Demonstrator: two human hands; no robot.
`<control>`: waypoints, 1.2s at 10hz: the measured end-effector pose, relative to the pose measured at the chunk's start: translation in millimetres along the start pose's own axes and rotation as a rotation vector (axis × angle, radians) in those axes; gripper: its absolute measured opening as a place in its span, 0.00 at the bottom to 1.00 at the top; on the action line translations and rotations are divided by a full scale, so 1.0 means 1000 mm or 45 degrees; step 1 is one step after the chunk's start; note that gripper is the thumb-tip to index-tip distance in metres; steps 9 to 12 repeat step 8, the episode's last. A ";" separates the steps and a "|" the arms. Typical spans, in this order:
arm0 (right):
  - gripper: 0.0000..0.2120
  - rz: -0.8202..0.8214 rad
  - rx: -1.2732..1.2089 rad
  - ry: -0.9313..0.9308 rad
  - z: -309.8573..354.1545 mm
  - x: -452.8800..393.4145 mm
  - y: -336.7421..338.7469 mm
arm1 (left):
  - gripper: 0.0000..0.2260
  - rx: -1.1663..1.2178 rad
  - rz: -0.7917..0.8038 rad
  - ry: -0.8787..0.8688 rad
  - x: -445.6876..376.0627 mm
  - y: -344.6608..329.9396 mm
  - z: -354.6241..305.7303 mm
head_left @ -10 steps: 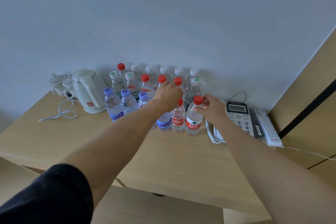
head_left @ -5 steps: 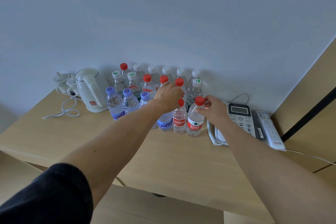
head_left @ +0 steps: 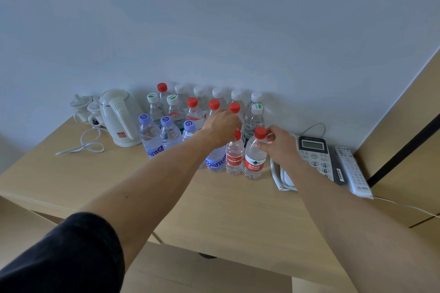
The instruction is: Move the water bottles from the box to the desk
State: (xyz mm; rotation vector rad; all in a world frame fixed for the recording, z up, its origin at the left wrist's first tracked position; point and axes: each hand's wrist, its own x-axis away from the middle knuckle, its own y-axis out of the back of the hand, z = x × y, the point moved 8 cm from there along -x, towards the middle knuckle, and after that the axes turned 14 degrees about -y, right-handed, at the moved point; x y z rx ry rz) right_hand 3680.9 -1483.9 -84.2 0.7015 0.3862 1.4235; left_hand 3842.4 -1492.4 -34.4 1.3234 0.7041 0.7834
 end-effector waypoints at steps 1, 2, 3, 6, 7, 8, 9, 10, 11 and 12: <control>0.19 0.002 -0.008 0.003 0.000 0.000 0.000 | 0.13 0.011 0.025 0.008 0.000 -0.001 -0.002; 0.18 -0.001 -0.001 -0.001 0.001 0.000 0.000 | 0.12 0.011 0.011 0.014 0.001 -0.001 -0.003; 0.19 -0.002 0.008 -0.004 0.000 -0.001 -0.001 | 0.11 -0.007 -0.030 0.007 0.001 0.001 -0.002; 0.18 -0.004 0.038 0.017 0.004 0.003 0.001 | 0.19 0.044 -0.179 0.046 0.011 0.009 0.008; 0.17 -0.006 0.029 0.028 0.004 0.003 0.001 | 0.20 0.035 -0.217 0.069 0.019 0.017 0.014; 0.15 -0.010 0.054 0.032 0.008 0.002 0.002 | 0.19 0.033 -0.246 0.122 0.028 0.028 0.025; 0.15 -0.010 0.054 0.032 0.008 0.002 0.002 | 0.19 0.033 -0.246 0.122 0.028 0.028 0.025; 0.15 -0.010 0.054 0.032 0.008 0.002 0.002 | 0.19 0.033 -0.246 0.122 0.028 0.028 0.025; 0.15 -0.010 0.054 0.032 0.008 0.002 0.002 | 0.19 0.033 -0.246 0.122 0.028 0.028 0.025; 0.15 -0.010 0.054 0.032 0.008 0.002 0.002 | 0.19 0.033 -0.246 0.122 0.028 0.028 0.025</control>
